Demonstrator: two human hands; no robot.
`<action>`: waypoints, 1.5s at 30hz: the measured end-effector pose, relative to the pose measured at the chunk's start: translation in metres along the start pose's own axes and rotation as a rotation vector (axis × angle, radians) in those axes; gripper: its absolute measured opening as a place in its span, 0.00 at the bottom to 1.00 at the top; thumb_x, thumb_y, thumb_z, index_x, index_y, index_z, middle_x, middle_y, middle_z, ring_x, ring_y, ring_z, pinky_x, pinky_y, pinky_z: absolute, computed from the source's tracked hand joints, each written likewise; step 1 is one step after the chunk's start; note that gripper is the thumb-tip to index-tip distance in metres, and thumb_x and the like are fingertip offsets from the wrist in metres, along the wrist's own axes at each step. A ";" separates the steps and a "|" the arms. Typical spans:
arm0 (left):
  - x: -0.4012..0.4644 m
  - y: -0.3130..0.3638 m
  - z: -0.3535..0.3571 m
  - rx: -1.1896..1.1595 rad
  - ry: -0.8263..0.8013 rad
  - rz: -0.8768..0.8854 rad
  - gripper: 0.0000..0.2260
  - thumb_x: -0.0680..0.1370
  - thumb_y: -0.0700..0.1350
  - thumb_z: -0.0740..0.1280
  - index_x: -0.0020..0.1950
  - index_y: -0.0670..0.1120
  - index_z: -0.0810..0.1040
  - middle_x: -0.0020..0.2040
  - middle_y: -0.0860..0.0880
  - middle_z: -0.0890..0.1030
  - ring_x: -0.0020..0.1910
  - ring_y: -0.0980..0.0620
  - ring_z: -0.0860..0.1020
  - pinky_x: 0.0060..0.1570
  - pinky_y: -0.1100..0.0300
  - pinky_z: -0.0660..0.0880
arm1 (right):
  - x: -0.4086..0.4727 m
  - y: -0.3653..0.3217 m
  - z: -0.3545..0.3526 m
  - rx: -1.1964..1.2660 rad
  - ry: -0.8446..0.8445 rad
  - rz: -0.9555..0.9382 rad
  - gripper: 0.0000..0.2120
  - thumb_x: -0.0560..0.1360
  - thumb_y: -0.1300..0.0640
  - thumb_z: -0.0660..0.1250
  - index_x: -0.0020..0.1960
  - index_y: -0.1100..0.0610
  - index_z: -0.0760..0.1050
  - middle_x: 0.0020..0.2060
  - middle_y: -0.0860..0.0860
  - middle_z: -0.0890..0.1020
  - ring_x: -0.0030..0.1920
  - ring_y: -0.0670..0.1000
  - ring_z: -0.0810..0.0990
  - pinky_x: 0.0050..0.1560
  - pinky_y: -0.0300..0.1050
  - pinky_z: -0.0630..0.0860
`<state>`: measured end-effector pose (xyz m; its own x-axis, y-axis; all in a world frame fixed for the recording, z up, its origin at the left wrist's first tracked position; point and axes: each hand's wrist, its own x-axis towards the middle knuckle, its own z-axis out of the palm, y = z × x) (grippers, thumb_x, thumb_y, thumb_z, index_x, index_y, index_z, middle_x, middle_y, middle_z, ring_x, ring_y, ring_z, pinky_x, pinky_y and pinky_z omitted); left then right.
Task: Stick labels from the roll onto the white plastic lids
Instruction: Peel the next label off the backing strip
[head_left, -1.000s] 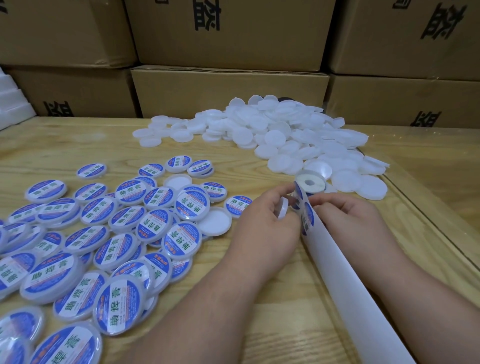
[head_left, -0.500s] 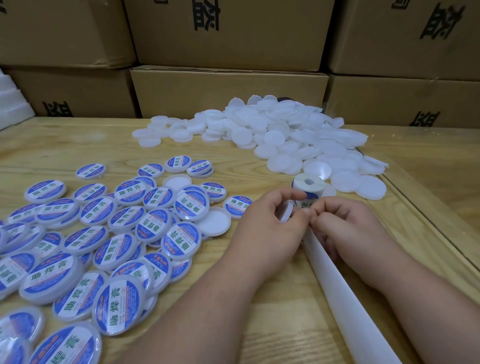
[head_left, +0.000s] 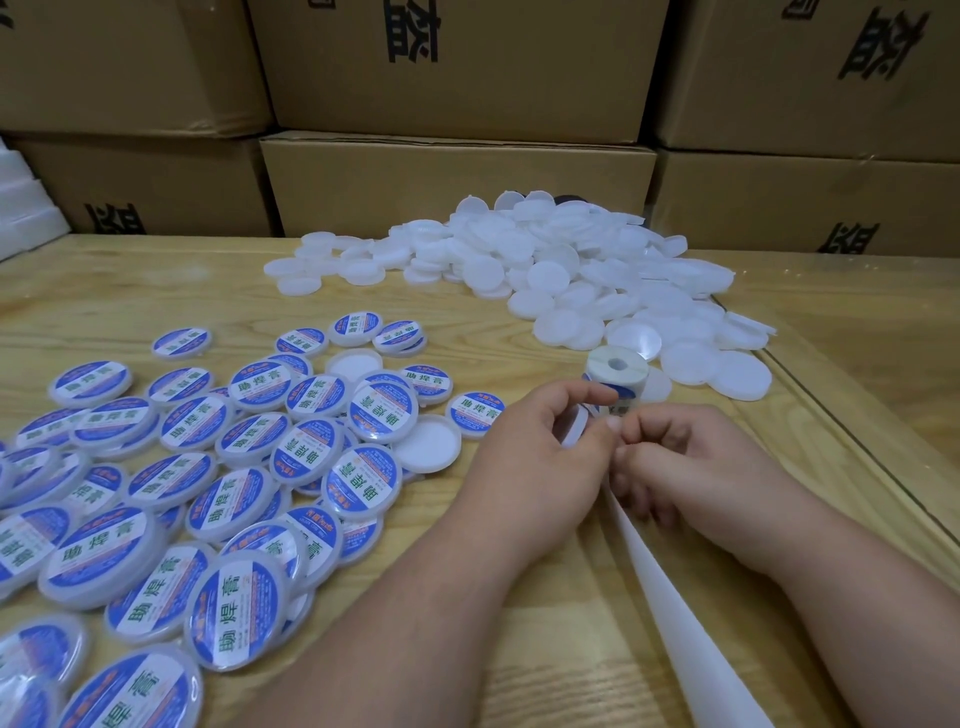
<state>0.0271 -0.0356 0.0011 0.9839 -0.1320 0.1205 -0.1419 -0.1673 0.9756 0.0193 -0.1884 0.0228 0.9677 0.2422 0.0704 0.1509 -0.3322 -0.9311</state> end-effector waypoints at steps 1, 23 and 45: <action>0.000 0.000 0.000 -0.006 -0.001 -0.002 0.08 0.78 0.50 0.69 0.55 0.60 0.80 0.47 0.58 0.83 0.51 0.57 0.81 0.57 0.53 0.79 | 0.000 0.000 -0.001 0.001 -0.015 -0.007 0.10 0.67 0.55 0.66 0.33 0.61 0.75 0.28 0.53 0.79 0.26 0.47 0.75 0.26 0.37 0.69; -0.004 0.004 -0.002 -0.072 -0.104 0.038 0.12 0.77 0.46 0.68 0.58 0.59 0.80 0.44 0.57 0.83 0.41 0.59 0.80 0.43 0.64 0.78 | 0.002 0.002 -0.006 0.125 0.014 0.160 0.15 0.66 0.55 0.65 0.39 0.69 0.71 0.26 0.53 0.72 0.26 0.48 0.69 0.26 0.37 0.66; 0.002 0.000 0.001 -0.085 -0.008 0.020 0.13 0.69 0.56 0.70 0.53 0.62 0.81 0.48 0.63 0.83 0.53 0.59 0.81 0.56 0.57 0.79 | 0.000 0.002 -0.004 0.234 0.068 0.095 0.11 0.77 0.63 0.71 0.36 0.58 0.77 0.28 0.56 0.73 0.27 0.49 0.69 0.27 0.38 0.67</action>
<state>0.0287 -0.0372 0.0011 0.9800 -0.1420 0.1394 -0.1520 -0.0815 0.9850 0.0206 -0.1928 0.0221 0.9878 0.1558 -0.0052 0.0151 -0.1289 -0.9915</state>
